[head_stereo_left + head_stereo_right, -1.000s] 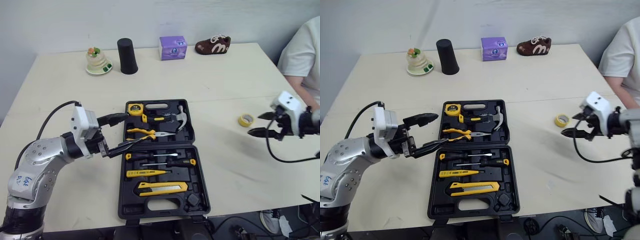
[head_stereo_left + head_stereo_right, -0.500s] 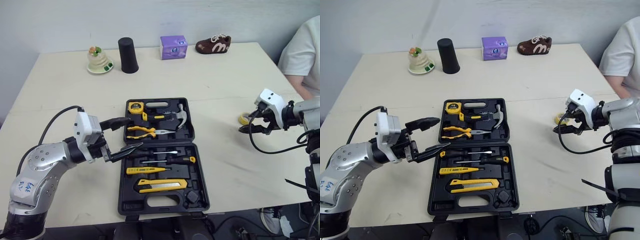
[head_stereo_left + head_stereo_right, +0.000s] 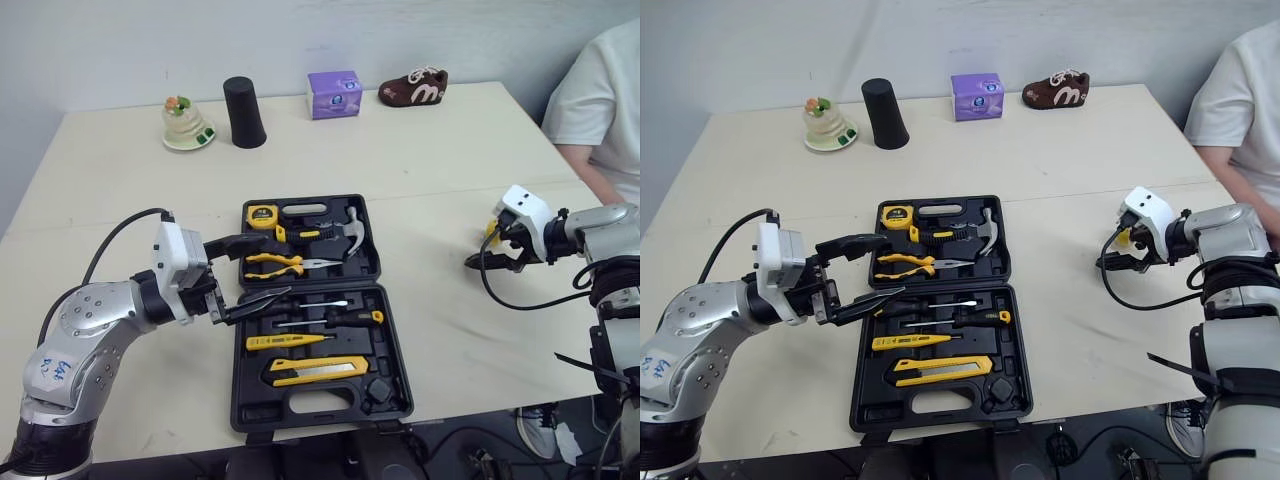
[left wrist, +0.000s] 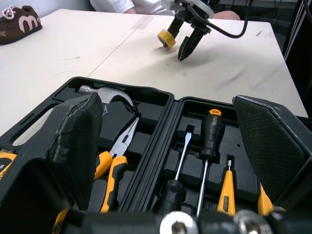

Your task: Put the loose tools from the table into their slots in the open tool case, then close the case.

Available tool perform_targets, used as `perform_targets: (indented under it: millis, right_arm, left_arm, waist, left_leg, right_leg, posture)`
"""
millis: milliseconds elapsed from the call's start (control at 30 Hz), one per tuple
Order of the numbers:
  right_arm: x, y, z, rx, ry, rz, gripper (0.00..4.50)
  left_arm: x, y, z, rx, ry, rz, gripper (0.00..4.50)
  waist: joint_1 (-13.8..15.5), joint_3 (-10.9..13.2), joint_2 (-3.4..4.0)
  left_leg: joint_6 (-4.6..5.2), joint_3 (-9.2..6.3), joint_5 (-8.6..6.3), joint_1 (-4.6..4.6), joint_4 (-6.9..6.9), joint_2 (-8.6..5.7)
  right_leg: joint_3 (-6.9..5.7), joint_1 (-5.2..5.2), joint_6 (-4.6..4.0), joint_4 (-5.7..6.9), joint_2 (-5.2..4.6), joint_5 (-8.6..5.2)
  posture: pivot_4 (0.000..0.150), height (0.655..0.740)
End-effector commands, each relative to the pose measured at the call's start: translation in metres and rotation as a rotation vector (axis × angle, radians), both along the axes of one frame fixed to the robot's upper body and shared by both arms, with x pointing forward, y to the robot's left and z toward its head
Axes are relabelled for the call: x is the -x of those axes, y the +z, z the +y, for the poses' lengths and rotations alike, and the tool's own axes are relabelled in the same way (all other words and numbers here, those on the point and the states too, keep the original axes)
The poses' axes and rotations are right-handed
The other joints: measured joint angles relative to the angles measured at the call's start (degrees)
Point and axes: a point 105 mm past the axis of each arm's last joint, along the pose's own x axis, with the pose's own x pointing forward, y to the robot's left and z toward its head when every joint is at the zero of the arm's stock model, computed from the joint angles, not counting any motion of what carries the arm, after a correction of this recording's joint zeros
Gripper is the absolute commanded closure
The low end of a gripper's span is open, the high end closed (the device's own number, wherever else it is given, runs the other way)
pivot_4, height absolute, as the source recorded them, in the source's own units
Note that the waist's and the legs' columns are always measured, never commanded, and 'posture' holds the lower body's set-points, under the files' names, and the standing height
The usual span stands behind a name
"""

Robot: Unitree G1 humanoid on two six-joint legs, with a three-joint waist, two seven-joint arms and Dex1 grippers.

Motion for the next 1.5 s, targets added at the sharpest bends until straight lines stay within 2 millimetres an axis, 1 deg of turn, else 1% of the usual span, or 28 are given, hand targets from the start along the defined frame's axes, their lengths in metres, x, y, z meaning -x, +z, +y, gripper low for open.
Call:
perform_targets:
  millis: [33, 67, 167, 200, 267, 367, 400, 500, 633, 700, 767, 900, 933, 1000, 1100, 1233, 1300, 1367, 1433, 1500]
  right_arm:
    - [-0.003, 0.007, 0.0, 0.01, -0.001, -0.029, 0.0]
    - [-0.004, 0.007, 0.0, 0.01, -0.001, -0.027, 0.0]
    - [-0.006, 0.007, 0.001, 0.016, -0.006, -0.039, 0.86]
    - [-0.006, 0.007, 0.001, 0.015, -0.005, -0.039, 1.32]
    - [-0.007, 0.009, 0.001, 0.014, -0.003, -0.044, 2.38]
    - [-0.006, 0.014, 0.0, 0.024, 0.012, -0.056, 4.06]
    - [-0.006, 0.017, 0.0, 0.03, 0.025, -0.06, 4.47]
    - [-0.003, 0.025, 0.002, 0.05, 0.089, -0.067, 4.47]
    - [0.007, 0.041, 0.016, 0.061, 0.239, -0.06, 4.47]
    - [0.025, 0.049, 0.034, 0.043, 0.374, 0.003, 4.47]
    - [0.051, 0.048, 0.049, 0.055, 0.469, 0.081, 4.47]
    - [0.108, 0.029, 0.073, 0.095, 0.608, 0.258, 4.47]
    - [0.119, 0.024, 0.079, 0.106, 0.642, 0.284, 4.47]
    - [0.129, 0.016, 0.088, 0.118, 0.672, 0.299, 4.47]
    - [0.13, 0.002, 0.089, 0.195, 0.684, 0.272, 4.47]
    - [0.123, -0.011, 0.085, 0.251, 0.667, 0.255, 4.47]
    - [0.121, -0.015, 0.084, 0.272, 0.676, 0.251, 4.47]
    - [0.119, -0.015, 0.088, 0.267, 0.69, 0.234, 4.47]
    - [0.119, -0.015, 0.087, 0.286, 0.706, 0.243, 4.47]
    - [0.119, -0.015, 0.085, 0.292, 0.701, 0.257, 3.52]
  left_arm:
    - [0.005, 0.007, -0.004, -0.014, -0.018, -0.045, 0.06]
    - [0.005, 0.007, -0.004, -0.014, -0.019, -0.045, 0.06]
    - [0.005, 0.007, -0.005, -0.013, -0.019, -0.045, 0.0]
    - [0.005, 0.007, -0.005, -0.012, -0.019, -0.045, 0.0]
    - [0.004, 0.007, -0.005, -0.012, -0.019, -0.046, 0.0]
    - [0.004, 0.007, -0.005, -0.013, -0.019, -0.046, 0.0]
    - [0.004, 0.007, -0.005, -0.013, -0.021, -0.046, 0.0]
    - [0.004, 0.006, -0.007, -0.015, -0.034, -0.045, 0.0]
    - [0.005, 0.005, -0.01, -0.03, -0.066, -0.047, 0.0]
    - [0.007, 0.002, -0.012, -0.052, -0.096, -0.047, 0.0]
    - [0.008, 0.001, -0.013, -0.066, -0.119, -0.045, 0.0]
    - [0.014, -0.002, -0.017, -0.079, -0.17, -0.039, 0.0]
    - [0.016, -0.002, -0.017, -0.086, -0.184, -0.038, 0.0]
    - [0.019, -0.006, -0.017, -0.102, -0.199, -0.023, 0.0]
    - [0.025, -0.012, -0.017, -0.121, -0.229, 0.01, 0.0]
    - [0.027, -0.015, -0.018, -0.127, -0.237, 0.013, 0.0]
    - [0.029, -0.017, -0.02, -0.134, -0.247, 0.013, 0.0]
    - [0.031, -0.018, -0.022, -0.133, -0.252, 0.014, 0.0]
    - [0.031, -0.018, -0.024, -0.131, -0.252, 0.013, 0.0]
    - [0.03, -0.018, -0.025, -0.128, -0.252, 0.011, 0.0]
  waist:
    - [0.0, 0.0, -0.01]
    - [0.0, 0.0, -0.01]
    - [-0.1, 0.0, -0.01]
    - [-0.1, 0.0, -0.01]
    - [-0.1, 0.0, -0.01]
    - [-0.1, 0.0, -0.01]
    - [-0.1, 0.0, -0.01]
    - [0.0, 0.0, 0.0]
    - [0.0, 0.0, 0.03]
    - [0.1, 0.0, 0.04]
    - [0.4, 0.0, 0.04]
    - [1.1, 0.1, 0.03]
    - [1.3, 0.1, 0.02]
    - [1.2, 0.1, -0.05]
    - [1.1, 0.1, -0.08]
    - [1.5, 0.2, -0.19]
    - [1.6, 0.2, -0.2]
    - [1.6, 0.2, -0.21]
    - [1.6, 0.2, -0.21]
    - [1.7, 0.2, -0.21]
  left_leg:
    - [0.0, 0.0, 0.0, 0.0, 0.0, 0.0]
    - [0.0, 0.0, 0.0, -0.01, 0.0, 0.0]
    - [0.0, 0.0, 0.0, 0.0, 0.03, 0.01]
    - [0.0, 0.0, 0.0, 0.01, 0.05, 0.01]
    - [0.0, 0.0, 0.0, 0.01, 0.09, 0.01]
    - [0.0, 0.0, 0.0, 0.0, 0.12, 0.0]
    - [0.0, 0.0, 0.0, 0.0, 0.12, 0.0]
    - [0.0, -0.01, 0.0, 0.0, 0.1, 0.0]
    - [0.0, -0.01, 0.0, 0.0, 0.07, 0.0]
    - [0.0, -0.01, 0.0, -0.01, 0.07, 0.01]
    - [-0.01, -0.1, 0.0, -0.02, 0.03, 0.03]
    - [-0.06, -0.2, -0.03, -0.05, -0.07, 0.05]
    - [-0.07, -0.2, -0.04, -0.07, -0.09, 0.04]
    - [-0.06, -0.19, -0.05, -0.05, -0.08, 0.04]
    - [-0.03, -0.17, -0.04, -0.04, -0.03, 0.02]
    - [0.02, -0.17, -0.02, -0.04, 0.0, 0.0]
    - [0.03, -0.17, -0.03, -0.04, 0.01, 0.0]
    - [0.04, -0.17, -0.03, -0.05, 0.0, 0.0]
    - [0.06, -0.17, -0.05, -0.05, -0.01, 0.01]
    - [0.06, -0.17, -0.05, -0.05, -0.03, 0.02]
  right_leg:
    - [0.0, 0.0, 0.0, -0.01, 0.0, 0.0]
    - [0.0, 0.0, 0.0, -0.01, 0.0, 0.0]
    - [0.0, 0.0, 0.0, 0.01, 0.01, 0.0]
    - [0.0, 0.0, 0.0, 0.04, 0.01, 0.0]
    - [0.0, 0.0, 0.01, 0.08, 0.01, 0.0]
    - [0.01, 0.01, 0.02, 0.08, -0.01, 0.01]
    - [0.01, 0.01, 0.02, 0.07, -0.01, 0.01]
    - [0.0, 0.01, 0.02, 0.07, 0.0, 0.01]
    - [0.0, 0.01, 0.02, 0.06, 0.01, 0.01]
    - [0.0, 0.01, 0.02, 0.06, 0.01, 0.01]
    - [-0.05, 0.0, 0.02, 0.04, 0.02, 0.01]
    - [-0.12, -0.01, -0.03, -0.05, 0.0, -0.04]
    - [-0.11, -0.03, -0.04, -0.07, -0.02, -0.04]
    - [-0.1, 0.0, -0.04, -0.09, -0.02, -0.04]
    - [-0.09, 0.0, -0.03, -0.06, -0.03, -0.03]
    - [-0.1, 0.0, -0.05, -0.06, -0.05, -0.03]
    - [-0.1, 0.0, -0.06, -0.06, -0.05, -0.04]
    - [-0.11, -0.01, -0.08, -0.07, -0.04, -0.04]
    - [-0.1, -0.01, -0.1, -0.08, -0.03, -0.06]
    - [-0.11, -0.01, -0.1, -0.08, -0.02, -0.06]
  posture:
    - [0.15, 0.74]
    - [0.15, 0.74]
    - [0.15, 0.74]
    - [0.15, 0.74]
    - [0.15, 0.74]
    - [0.15, 0.74]
    - [0.15, 0.74]
    - [0.15, 0.74]
    - [0.15, 0.74]
    - [0.15, 0.74]
    - [0.15, 0.74]
    - [0.15, 0.74]
    - [0.15, 0.74]
    - [0.15, 0.74]
    - [0.15, 0.74]
    - [0.15, 0.74]
    - [0.15, 0.74]
    - [0.15, 0.74]
    - [0.15, 0.74]
    - [0.15, 0.74]
